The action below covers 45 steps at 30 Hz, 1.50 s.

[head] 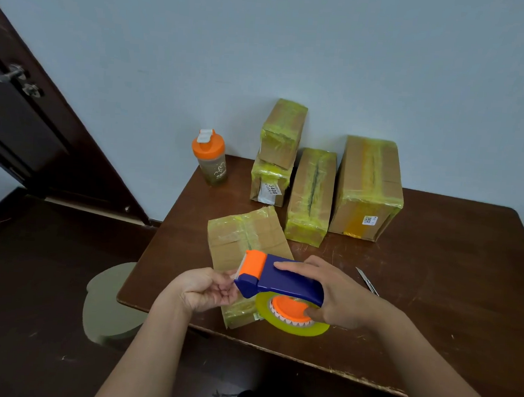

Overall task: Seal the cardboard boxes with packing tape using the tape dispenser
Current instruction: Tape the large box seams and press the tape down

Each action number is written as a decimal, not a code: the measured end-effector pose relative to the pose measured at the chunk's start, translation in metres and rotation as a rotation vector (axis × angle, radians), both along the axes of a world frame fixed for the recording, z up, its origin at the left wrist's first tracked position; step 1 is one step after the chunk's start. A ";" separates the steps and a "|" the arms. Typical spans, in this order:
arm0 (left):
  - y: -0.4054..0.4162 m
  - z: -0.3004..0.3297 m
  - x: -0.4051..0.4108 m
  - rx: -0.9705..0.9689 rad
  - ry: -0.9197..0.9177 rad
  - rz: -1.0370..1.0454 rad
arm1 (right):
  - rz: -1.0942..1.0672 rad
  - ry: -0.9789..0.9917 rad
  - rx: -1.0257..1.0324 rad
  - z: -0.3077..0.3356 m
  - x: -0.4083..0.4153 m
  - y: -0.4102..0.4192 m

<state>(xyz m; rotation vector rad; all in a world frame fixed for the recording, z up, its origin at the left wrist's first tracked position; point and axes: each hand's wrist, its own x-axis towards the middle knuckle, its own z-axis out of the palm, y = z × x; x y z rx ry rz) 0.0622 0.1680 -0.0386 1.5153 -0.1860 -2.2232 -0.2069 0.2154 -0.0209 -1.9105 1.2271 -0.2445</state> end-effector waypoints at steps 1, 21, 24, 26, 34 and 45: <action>0.001 0.002 -0.002 -0.004 -0.004 -0.008 | 0.001 0.018 -0.011 -0.001 0.000 0.000; -0.001 -0.015 -0.034 0.086 -0.111 -0.092 | -0.076 0.272 -0.069 -0.028 0.005 0.009; -0.003 -0.014 -0.044 0.076 -0.186 -0.088 | -0.083 0.235 -0.031 -0.030 0.003 0.011; -0.004 -0.015 -0.048 0.077 -0.218 -0.067 | -0.072 0.258 -0.032 -0.025 0.001 0.012; -0.023 -0.009 -0.004 -0.046 -0.346 0.062 | -0.041 0.359 -0.016 -0.012 -0.024 0.017; 0.006 -0.019 -0.017 -0.189 -0.476 -0.005 | -0.095 0.301 0.073 0.007 -0.039 -0.010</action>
